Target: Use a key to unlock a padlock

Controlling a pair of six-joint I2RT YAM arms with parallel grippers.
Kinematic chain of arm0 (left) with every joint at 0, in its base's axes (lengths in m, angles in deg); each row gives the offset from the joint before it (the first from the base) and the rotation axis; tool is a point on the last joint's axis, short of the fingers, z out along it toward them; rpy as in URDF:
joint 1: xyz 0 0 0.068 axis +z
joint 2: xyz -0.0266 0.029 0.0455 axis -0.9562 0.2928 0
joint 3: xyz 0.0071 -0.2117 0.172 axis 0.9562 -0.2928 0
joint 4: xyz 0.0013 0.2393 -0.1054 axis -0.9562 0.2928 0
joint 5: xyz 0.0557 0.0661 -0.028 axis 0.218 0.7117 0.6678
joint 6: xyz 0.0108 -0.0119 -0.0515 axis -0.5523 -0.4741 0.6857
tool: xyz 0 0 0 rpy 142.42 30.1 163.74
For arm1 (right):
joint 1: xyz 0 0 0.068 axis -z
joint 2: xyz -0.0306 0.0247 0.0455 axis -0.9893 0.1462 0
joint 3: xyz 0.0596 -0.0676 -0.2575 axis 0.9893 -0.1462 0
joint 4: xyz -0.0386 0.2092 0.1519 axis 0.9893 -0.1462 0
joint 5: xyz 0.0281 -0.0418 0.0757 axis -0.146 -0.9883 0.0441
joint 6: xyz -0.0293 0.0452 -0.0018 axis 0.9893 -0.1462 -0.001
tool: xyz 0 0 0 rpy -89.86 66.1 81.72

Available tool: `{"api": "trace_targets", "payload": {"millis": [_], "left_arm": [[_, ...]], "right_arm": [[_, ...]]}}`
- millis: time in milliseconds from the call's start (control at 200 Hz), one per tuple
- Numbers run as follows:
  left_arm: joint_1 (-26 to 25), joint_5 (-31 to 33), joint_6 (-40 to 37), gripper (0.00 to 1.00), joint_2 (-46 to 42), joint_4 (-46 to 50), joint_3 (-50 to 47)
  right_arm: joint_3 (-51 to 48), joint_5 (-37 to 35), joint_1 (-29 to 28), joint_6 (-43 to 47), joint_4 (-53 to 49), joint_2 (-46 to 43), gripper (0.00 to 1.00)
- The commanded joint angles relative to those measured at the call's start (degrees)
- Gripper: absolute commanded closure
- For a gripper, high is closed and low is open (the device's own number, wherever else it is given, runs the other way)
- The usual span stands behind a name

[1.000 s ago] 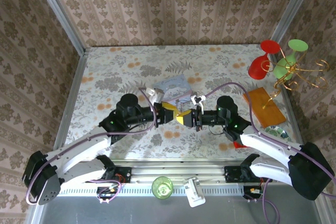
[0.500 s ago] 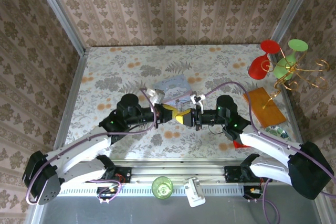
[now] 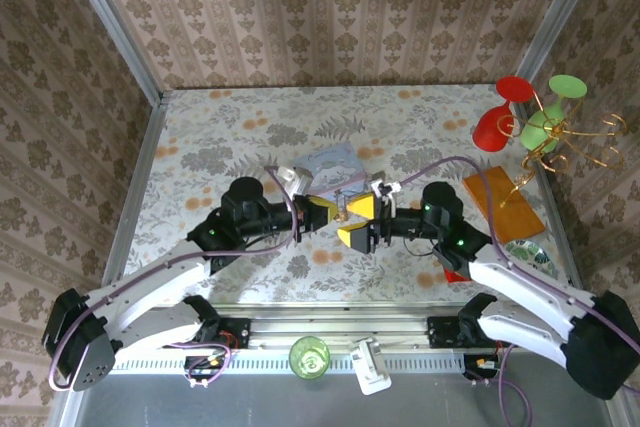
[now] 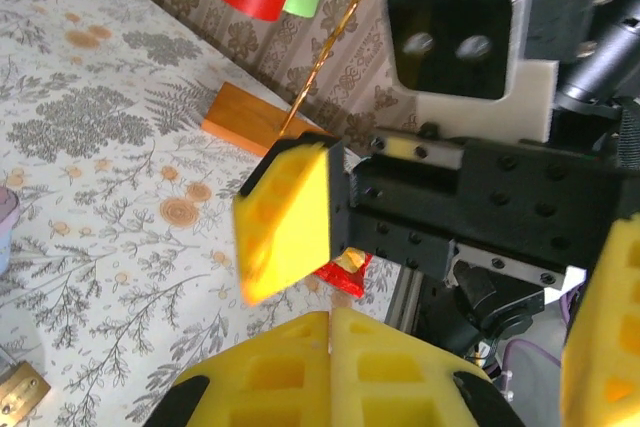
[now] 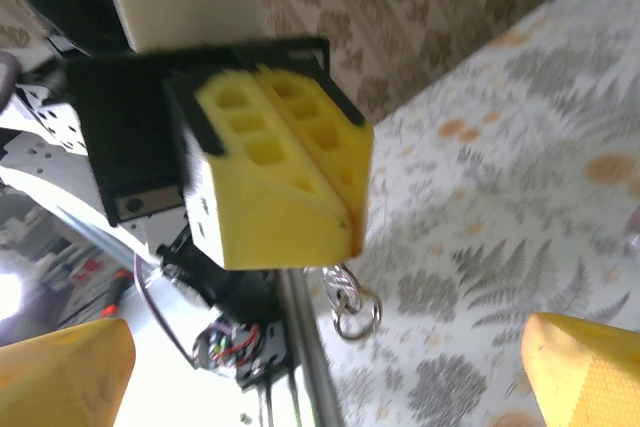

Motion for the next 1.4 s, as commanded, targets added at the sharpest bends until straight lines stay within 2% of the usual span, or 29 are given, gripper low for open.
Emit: {"api": "trace_targets", "payload": {"millis": [0, 85, 165, 320, 760, 930, 970, 1085, 1165, 1220, 1395], "left_arm": [[-1.33, 1.12, -1.94, 1.0, -1.54, -0.84, 3.04], [-2.5, 2.21, -1.43, 1.0, -2.05, -3.4, 3.04], [-3.51, 3.0, -1.73, 1.0, -3.1, -3.74, 3.67], [-4.56, 3.56, -2.76, 1.0, -4.65, -5.15, 4.2], [-4.53, 4.2, -3.77, 1.0, -4.67, -5.44, 3.57], [-4.55, 4.07, -3.79, 1.0, -4.25, -5.05, 3.48], [-4.57, 4.23, -3.74, 1.0, -4.38, -5.09, 3.32], [-4.43, 4.38, -4.13, 1.0, -4.54, -5.07, 3.08], [-4.41, 5.19, -4.18, 1.0, -4.76, -4.64, 2.85], [-4.35, 5.13, -3.5, 1.0, -4.66, -6.02, 1.99], [-4.15, 4.55, -2.87, 1.0, -4.45, -7.19, 1.29]], "right_arm": [[-0.44, -3.25, 0.4, 4.15, 2.84, -2.19, 0.0], [0.68, 1.02, 0.33, 2.18, 6.88, 0.61, 0.0], [0.6, 4.27, 0.27, -1.34, 13.58, 3.73, 0.05], [-0.16, 6.3, 0.26, -5.13, 21.36, 5.9, 0.13], [-0.57, 8.57, -0.28, -7.3, 22.35, 5.24, 0.33], [-0.43, 8.87, -0.53, -8.14, 24.38, 6.25, 0.48], [-0.12, 9.08, -0.55, -8.18, 24.72, 6.55, 0.54], [0.01, 9.07, -0.74, -9.2, 26.71, 7.65, 0.57], [0.18, 9.12, -1.0, -9.41, 27.25, 8.04, 0.72], [0.21, 8.91, -1.31, -9.42, 27.38, 8.2, 0.73], [-0.47, 8.22, -1.67, -9.24, 27.54, 7.88, 0.86]]}}
